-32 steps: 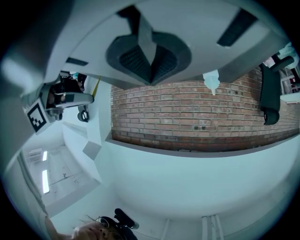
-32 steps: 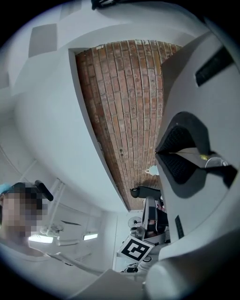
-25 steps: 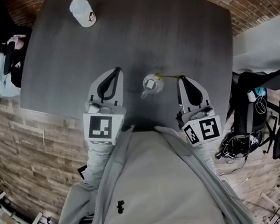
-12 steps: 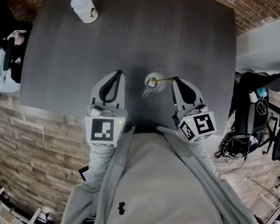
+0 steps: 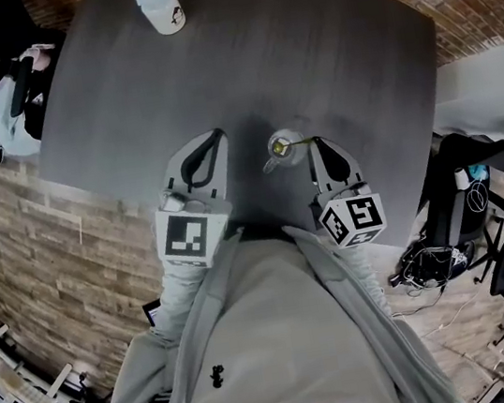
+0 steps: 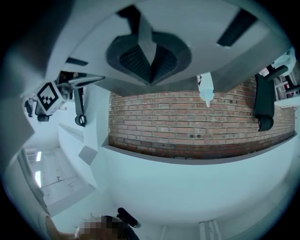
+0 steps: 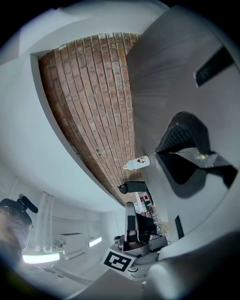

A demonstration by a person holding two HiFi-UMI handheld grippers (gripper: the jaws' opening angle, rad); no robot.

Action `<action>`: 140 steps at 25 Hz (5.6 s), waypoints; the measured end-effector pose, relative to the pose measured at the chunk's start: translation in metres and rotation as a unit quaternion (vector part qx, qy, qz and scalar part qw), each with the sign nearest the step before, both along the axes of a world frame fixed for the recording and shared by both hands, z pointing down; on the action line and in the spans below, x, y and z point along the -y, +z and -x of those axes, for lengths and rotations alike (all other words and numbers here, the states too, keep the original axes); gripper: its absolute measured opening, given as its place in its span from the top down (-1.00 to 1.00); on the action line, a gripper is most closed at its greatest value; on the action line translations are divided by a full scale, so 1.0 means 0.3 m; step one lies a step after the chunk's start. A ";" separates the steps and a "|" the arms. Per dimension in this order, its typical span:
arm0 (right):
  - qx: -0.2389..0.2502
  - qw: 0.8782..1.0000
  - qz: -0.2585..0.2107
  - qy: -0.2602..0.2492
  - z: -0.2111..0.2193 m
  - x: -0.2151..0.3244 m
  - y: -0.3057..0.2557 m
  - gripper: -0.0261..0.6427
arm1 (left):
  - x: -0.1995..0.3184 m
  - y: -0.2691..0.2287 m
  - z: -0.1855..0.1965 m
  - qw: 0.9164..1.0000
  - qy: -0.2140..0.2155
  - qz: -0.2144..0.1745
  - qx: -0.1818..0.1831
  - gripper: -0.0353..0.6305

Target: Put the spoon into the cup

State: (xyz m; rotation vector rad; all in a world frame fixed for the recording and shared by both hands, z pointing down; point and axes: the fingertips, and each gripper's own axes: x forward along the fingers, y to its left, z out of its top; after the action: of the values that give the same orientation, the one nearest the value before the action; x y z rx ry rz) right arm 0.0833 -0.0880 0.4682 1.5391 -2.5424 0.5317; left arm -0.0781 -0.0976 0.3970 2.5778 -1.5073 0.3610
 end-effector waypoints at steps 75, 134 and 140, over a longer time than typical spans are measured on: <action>0.022 0.998 -0.042 0.040 -0.126 0.042 -0.126 0.52 | 0.027 -0.089 -0.058 0.998 0.040 -0.052 -0.005 0.83; -0.015 0.989 -0.129 0.074 -0.224 -0.027 -0.421 0.87 | 0.106 -0.152 -0.093 0.994 0.075 -0.075 -0.020 0.83; -0.008 0.989 -0.131 0.072 -0.223 -0.034 -0.420 0.87 | 0.104 -0.145 -0.087 0.995 0.069 -0.073 -0.020 0.83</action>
State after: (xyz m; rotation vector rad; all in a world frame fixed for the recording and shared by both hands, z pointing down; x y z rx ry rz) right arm 0.1502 -0.0780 0.3423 1.8146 -2.5854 0.2029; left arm -0.0519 -0.1287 0.3536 2.7936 -1.3949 0.2202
